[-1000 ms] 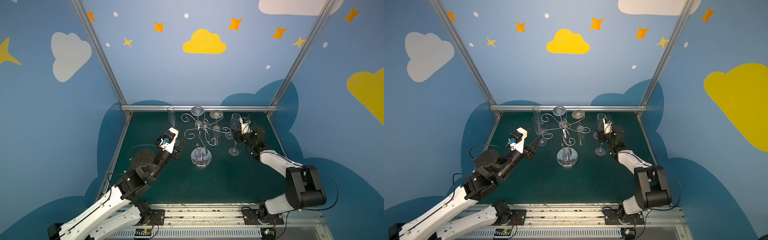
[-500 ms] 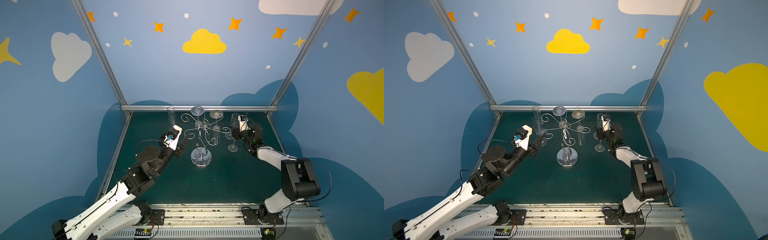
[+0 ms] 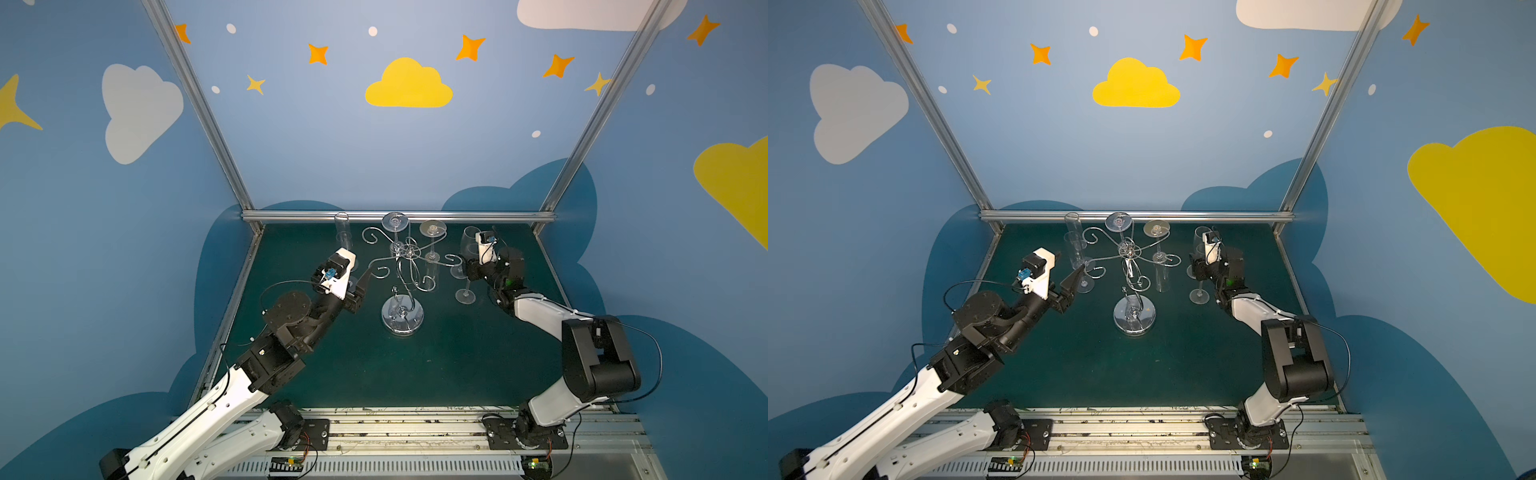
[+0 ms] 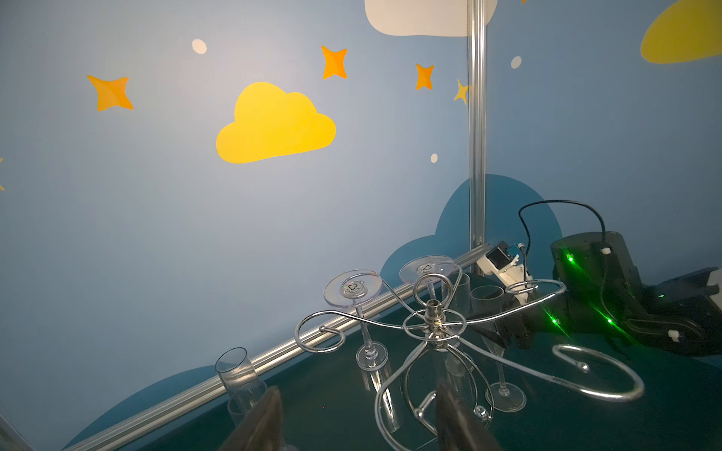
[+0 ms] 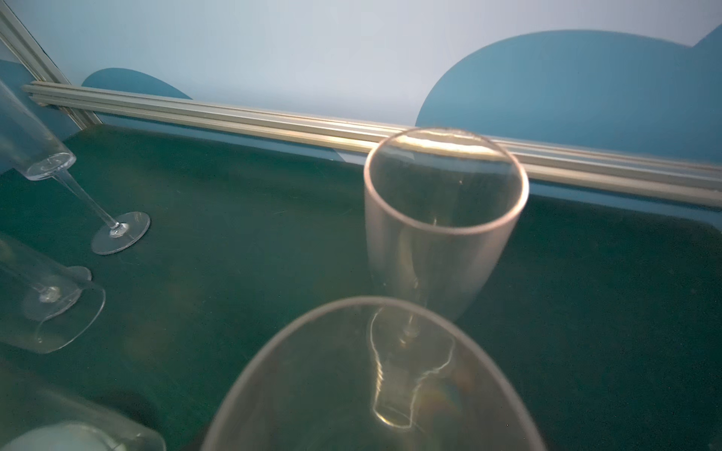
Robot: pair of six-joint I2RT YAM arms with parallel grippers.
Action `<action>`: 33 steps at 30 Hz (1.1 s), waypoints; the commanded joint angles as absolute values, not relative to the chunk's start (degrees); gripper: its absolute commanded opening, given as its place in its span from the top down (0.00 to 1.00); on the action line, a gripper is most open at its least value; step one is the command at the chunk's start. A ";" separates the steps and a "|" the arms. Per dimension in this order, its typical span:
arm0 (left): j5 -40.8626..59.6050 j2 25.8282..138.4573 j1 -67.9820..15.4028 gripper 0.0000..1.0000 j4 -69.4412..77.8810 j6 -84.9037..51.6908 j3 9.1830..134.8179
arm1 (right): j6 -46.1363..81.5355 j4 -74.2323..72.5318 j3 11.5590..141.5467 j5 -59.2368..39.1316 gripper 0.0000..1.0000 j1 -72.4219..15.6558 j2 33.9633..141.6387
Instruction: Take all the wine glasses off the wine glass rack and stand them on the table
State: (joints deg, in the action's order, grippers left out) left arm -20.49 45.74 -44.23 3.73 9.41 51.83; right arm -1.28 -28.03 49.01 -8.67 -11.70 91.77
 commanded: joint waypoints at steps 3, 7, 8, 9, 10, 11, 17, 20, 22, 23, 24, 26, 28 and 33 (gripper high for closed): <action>-19.56 44.55 -43.76 0.38 4.83 8.53 51.53 | -0.56 -25.71 47.09 -8.21 0.29 -11.60 87.98; -19.25 44.13 -43.59 0.37 4.77 8.44 51.38 | -0.97 -24.18 46.85 -8.28 0.25 -11.60 86.70; -19.01 44.07 -43.59 0.37 4.43 8.35 51.49 | -0.96 -23.71 46.86 -8.34 0.24 -11.60 86.35; -18.82 43.97 -43.47 0.37 4.03 8.25 51.68 | -0.75 -23.35 46.72 -8.45 0.23 -11.60 85.89; -18.64 43.89 -43.43 0.36 3.72 8.18 51.81 | -0.50 -23.18 46.53 -8.61 0.23 -11.60 85.52; -18.55 43.70 -43.34 0.36 3.52 7.92 51.79 | -0.28 -22.99 46.35 -8.62 0.23 -11.60 85.07; -17.89 42.41 -42.79 0.35 2.87 6.94 51.87 | -0.45 -20.86 45.64 -9.12 0.20 -11.55 82.57; -16.55 42.45 -42.13 0.34 1.03 6.45 53.07 | -0.71 -19.59 45.36 -9.01 0.20 -11.54 80.85; -15.21 42.34 -41.61 0.34 0.44 5.82 53.44 | -0.91 -18.99 45.13 -8.96 0.19 -11.56 79.78; -14.58 42.20 -41.51 0.34 0.44 5.50 53.53 | -1.00 -18.68 45.04 -8.96 0.19 -11.51 79.34; -14.22 42.10 -41.34 0.34 0.44 5.16 53.57 | -1.12 -18.39 44.96 -9.10 0.19 -11.51 78.98; -13.57 42.01 -41.22 0.34 0.27 4.71 53.53 | -1.19 -17.98 44.84 -9.42 0.19 -11.51 78.53; -13.11 42.01 -41.13 0.34 0.03 4.47 53.61 | -1.19 -17.58 44.88 -9.49 0.19 -11.51 78.24; -11.93 42.82 -40.45 0.32 -2.39 3.90 55.72 | -1.73 -16.36 44.65 -8.62 0.19 -11.51 75.99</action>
State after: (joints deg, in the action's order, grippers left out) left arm -13.47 42.81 -41.01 -1.04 4.82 52.66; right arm -1.21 -17.98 45.36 -8.86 -11.70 78.39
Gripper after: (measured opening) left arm 0.674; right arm 0.812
